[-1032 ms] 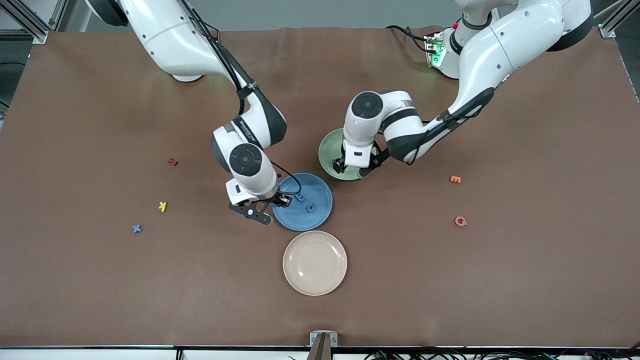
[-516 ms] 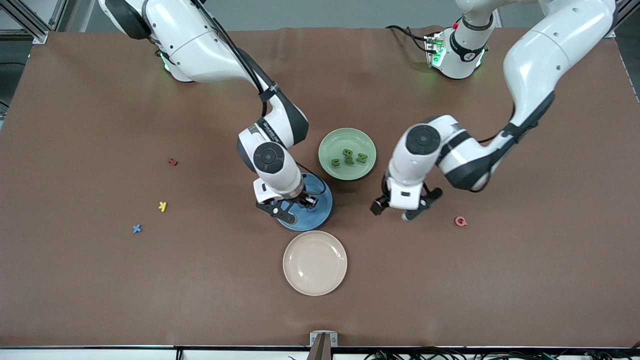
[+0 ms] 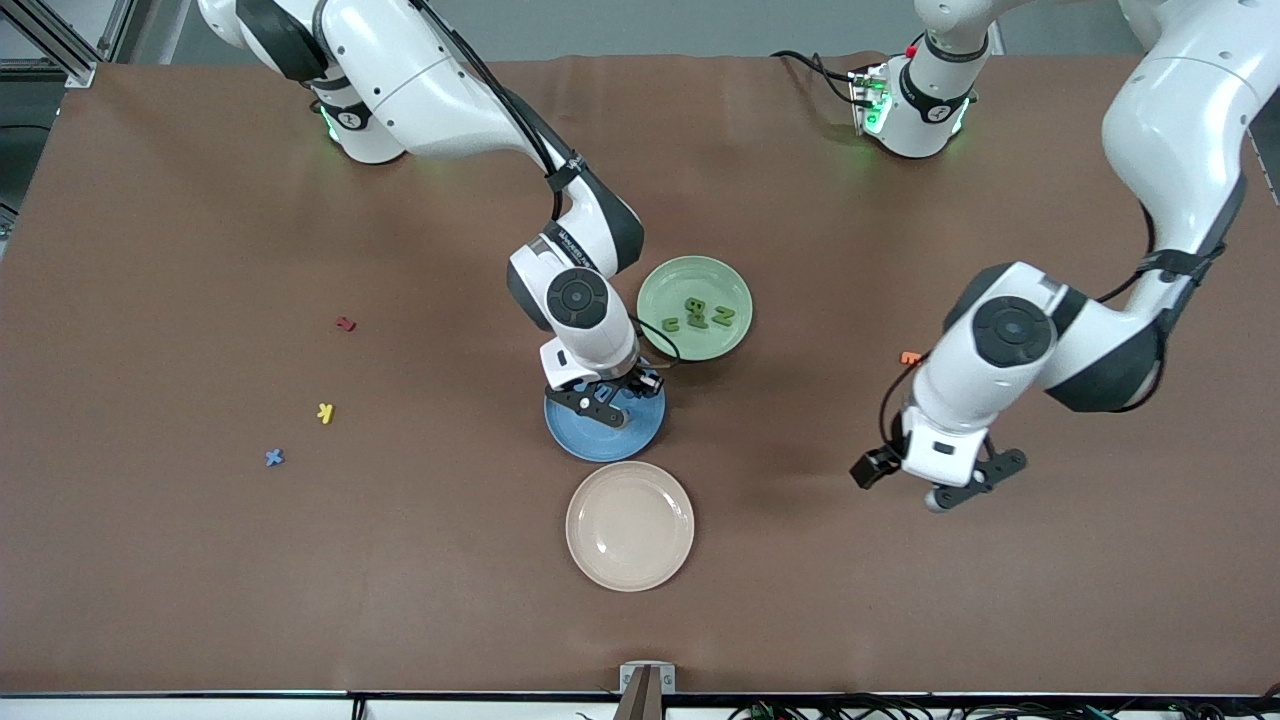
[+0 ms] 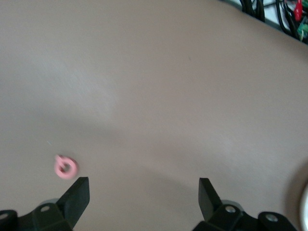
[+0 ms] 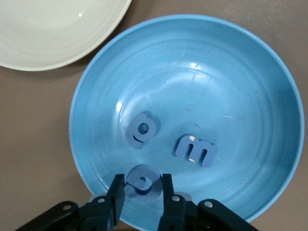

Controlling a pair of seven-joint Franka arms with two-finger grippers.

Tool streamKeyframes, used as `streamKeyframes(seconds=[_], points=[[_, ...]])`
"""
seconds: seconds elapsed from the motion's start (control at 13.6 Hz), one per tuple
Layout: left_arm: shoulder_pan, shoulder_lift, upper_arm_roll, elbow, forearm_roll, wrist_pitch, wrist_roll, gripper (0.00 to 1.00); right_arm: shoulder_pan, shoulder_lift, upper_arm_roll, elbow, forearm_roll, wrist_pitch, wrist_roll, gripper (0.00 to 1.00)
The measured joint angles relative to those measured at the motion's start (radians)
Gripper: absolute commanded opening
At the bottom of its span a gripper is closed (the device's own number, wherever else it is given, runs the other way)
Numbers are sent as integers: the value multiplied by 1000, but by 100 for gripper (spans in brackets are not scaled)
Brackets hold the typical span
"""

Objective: Sort letters by color into matching plates
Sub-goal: 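Withdraw the left gripper while the right gripper reaches the blue x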

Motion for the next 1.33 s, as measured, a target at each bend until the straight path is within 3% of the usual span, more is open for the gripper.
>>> streamKeyframes(seconds=[0.07,0.15,0.22,0.29,0.59,0.81,1.11,1.33], points=[[12,0,0,18,0,-12,50,100,0,1,-2,0,0,-2,0,31],[19,0,0,38,0,-26,94,100,0,2,-5,0,0,-4,0,52],[21,-1,-1,58,0,-47,128,100,0,2,-7,0,0,-5,0,95],[21,-1,-4,80,0,-79,156,100,0,3,-10,0,0,-6,0,100],[24,-31,-45,156,0,-253,250,100,-2,0,-27,17,0,-48,0,100],[97,-54,-144,168,-13,-333,314,100,-18,-47,-84,47,-3,-194,-36,100],[211,-57,-239,168,-46,-415,442,100,-146,-185,-115,52,-35,-459,-316,100],[223,-58,-270,168,-48,-455,471,100,-257,-249,-121,-15,-124,-493,-526,100]])
